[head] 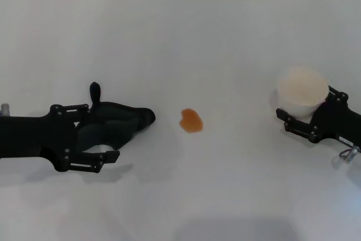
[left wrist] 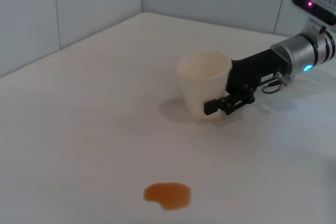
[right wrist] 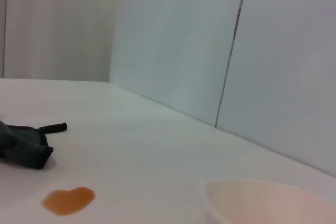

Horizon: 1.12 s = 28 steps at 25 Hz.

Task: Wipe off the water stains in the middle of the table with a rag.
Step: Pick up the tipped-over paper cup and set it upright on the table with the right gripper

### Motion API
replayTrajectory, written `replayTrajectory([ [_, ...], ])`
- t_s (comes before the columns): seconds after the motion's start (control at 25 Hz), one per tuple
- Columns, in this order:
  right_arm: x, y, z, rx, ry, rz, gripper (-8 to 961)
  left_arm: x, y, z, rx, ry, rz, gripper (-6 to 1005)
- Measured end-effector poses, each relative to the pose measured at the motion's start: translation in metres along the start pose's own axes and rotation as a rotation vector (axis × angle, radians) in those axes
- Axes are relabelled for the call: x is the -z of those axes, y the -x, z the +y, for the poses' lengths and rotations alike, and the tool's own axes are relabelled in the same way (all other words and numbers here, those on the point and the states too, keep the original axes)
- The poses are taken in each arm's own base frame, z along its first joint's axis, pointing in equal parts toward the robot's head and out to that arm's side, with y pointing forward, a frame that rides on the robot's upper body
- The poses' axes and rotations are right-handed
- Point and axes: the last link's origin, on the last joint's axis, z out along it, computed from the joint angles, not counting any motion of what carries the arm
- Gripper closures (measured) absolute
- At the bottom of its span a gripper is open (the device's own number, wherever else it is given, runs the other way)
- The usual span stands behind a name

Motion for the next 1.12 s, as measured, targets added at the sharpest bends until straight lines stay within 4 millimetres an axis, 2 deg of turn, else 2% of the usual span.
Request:
replayTrajectory([
  [0.28, 0.005, -0.001, -0.004, 0.014, -0.010, 0.003, 187, 0.000, 0.001, 0.001, 0.006, -0.003, 0.000, 123],
  [0.44, 0.008, 0.001, -0.006, 0.020, -0.011, -0.009, 80, 0.001, 0.003, 0.002, 0.012, -0.004, 0.000, 123],
  [1.12, 0.020, -0.007, -0.003, -0.016, 0.013, 0.025, 80, 0.001, 0.004, 0.001, 0.015, -0.013, 0.007, 124],
])
